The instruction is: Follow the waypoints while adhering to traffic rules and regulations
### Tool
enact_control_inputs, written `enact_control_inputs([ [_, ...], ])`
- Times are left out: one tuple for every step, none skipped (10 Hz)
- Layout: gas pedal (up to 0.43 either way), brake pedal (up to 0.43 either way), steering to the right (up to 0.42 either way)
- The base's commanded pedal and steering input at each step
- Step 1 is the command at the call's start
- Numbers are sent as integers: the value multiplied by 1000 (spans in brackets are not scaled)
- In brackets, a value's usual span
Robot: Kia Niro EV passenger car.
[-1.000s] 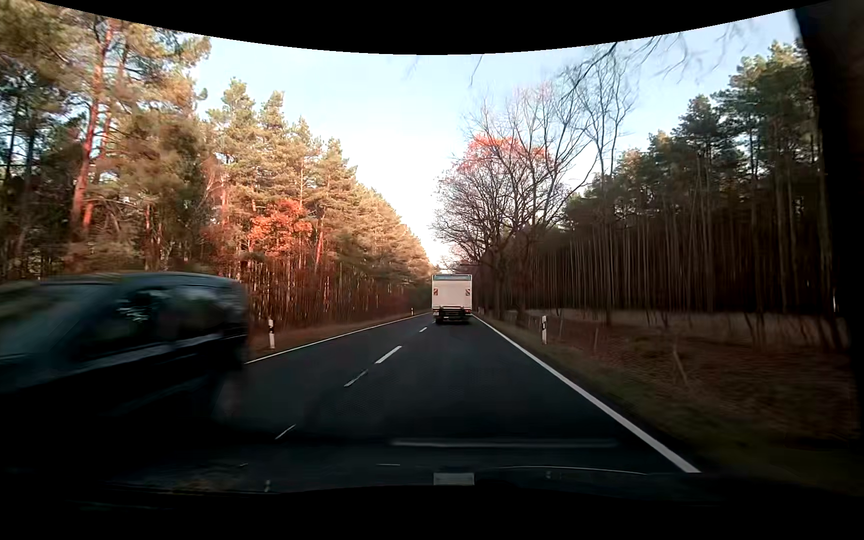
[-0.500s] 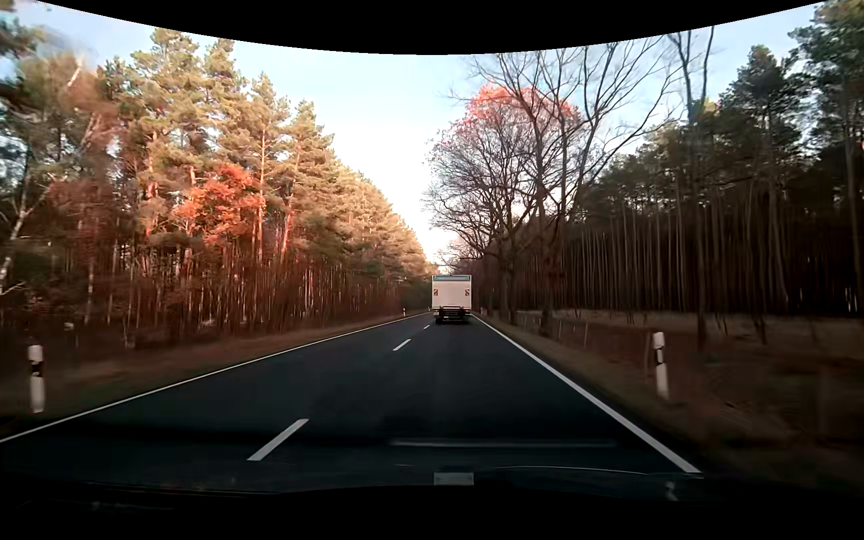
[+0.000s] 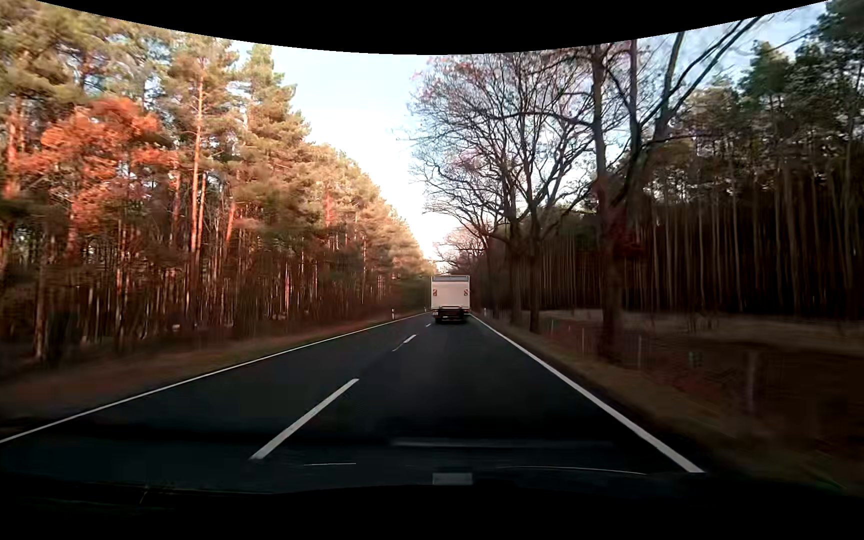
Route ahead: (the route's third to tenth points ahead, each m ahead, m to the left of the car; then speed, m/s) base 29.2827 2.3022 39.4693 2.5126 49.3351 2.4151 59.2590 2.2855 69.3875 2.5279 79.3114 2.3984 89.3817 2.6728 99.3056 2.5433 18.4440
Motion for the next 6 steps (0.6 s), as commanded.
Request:
enact_control_inputs([
  [138,0,0],
  [138,0,0],
  [138,0,0],
  [138,0,-1],
  [138,0,-1],
  [138,0,-1],
])
